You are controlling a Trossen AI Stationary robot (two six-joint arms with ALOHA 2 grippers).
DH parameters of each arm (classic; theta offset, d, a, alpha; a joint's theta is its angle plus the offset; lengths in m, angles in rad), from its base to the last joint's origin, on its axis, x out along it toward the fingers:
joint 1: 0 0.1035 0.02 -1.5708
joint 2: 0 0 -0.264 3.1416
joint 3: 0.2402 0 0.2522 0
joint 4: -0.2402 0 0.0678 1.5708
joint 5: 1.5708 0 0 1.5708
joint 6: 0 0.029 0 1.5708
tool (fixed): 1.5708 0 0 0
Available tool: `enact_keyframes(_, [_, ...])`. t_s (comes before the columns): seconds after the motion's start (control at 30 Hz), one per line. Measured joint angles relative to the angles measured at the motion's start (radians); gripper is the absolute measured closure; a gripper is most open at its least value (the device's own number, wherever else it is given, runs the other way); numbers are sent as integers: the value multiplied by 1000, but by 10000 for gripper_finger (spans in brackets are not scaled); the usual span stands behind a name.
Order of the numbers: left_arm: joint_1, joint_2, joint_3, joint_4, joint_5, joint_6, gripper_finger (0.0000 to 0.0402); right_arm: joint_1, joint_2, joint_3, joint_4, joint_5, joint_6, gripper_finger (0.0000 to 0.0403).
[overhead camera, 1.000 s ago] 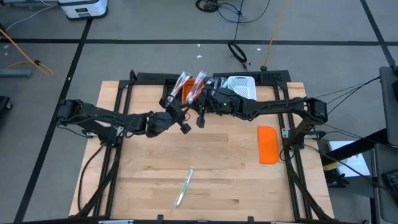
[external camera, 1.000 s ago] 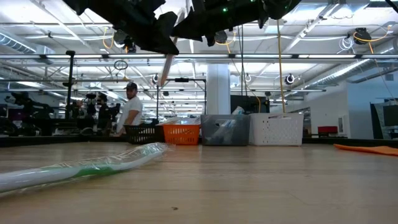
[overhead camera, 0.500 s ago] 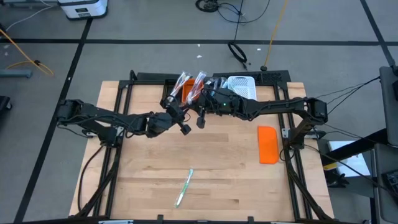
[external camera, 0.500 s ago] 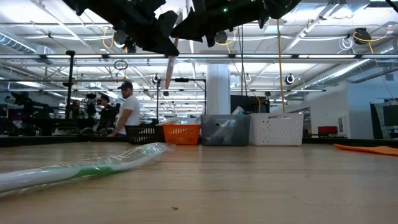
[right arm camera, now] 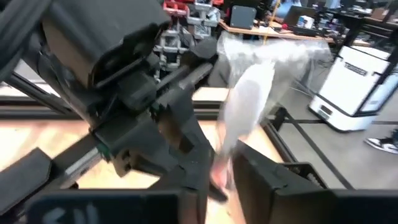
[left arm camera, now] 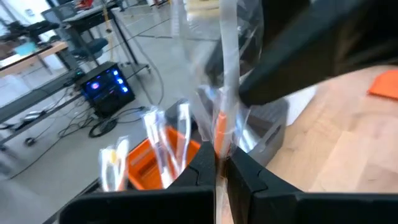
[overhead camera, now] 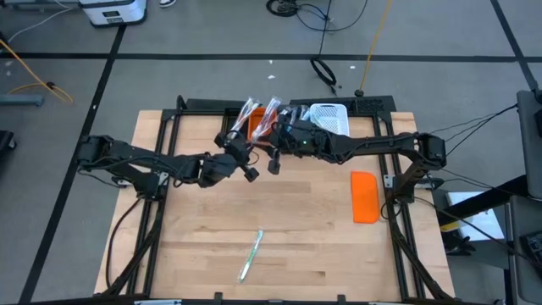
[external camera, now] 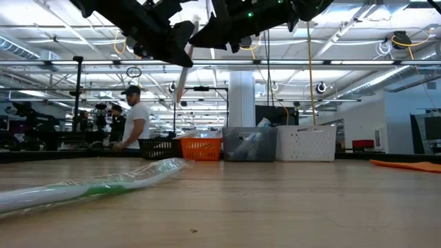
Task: Pick & Place Toothbrushes
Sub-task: Put the orange toothbrush into the black bin
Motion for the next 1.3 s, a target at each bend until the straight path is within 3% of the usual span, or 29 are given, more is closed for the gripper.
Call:
enact_keyframes(0.23, [24, -14, 0, -90, -24, -60, 400, -5, 0, 0, -74, 131, -19, 256])
enact_keyframes(0.57, [88, -28, 0, -146, -10, -68, 400, 28, -2, 0, -178, 129, 12, 174])
enact_keyframes(0.8, [157, -29, 0, -213, 21, -115, 400, 105, -46, -17, -287, 131, 41, 166])
enact_keyframes(1.13, [332, -29, 0, -220, 156, -95, 400, 253, -123, -170, -214, 133, 116, 180])
enact_keyframes(1.3, [442, -29, 0, -216, 278, -98, 400, 303, -122, -217, -165, 135, 146, 181])
